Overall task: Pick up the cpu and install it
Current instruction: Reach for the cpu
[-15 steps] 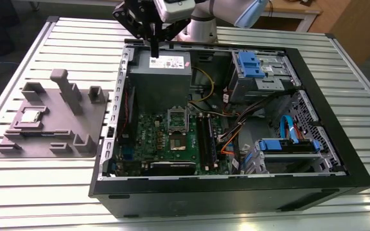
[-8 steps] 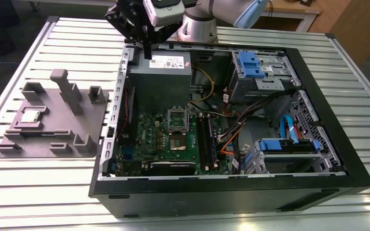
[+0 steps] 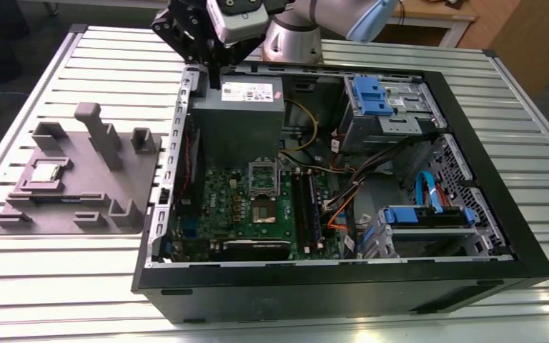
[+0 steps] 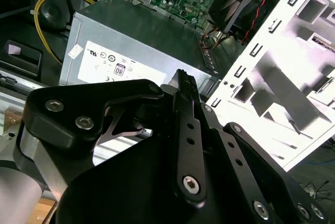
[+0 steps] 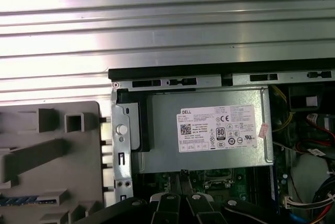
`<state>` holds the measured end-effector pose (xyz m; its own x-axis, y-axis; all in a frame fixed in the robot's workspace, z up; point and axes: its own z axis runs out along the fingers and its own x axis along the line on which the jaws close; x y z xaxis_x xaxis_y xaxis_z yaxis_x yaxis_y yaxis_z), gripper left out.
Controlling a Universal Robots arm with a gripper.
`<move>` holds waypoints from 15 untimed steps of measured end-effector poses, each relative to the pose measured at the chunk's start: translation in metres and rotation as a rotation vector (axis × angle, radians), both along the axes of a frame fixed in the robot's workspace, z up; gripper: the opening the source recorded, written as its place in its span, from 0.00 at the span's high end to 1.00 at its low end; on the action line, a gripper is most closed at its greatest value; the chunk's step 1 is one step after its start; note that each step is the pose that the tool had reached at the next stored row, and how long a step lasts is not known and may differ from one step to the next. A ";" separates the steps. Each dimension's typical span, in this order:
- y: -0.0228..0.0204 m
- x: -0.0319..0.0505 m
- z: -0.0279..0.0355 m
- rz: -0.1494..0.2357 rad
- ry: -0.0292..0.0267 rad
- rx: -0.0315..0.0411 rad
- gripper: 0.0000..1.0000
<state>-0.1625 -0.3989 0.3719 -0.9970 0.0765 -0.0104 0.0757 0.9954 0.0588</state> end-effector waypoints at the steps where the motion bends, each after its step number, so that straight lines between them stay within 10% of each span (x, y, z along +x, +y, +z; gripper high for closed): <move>1: 0.0000 -0.0044 -0.0017 0.000 0.0022 0.0035 0.90; 15: 0.0000 -0.0072 -0.0022 0.000 0.0025 0.0043 0.90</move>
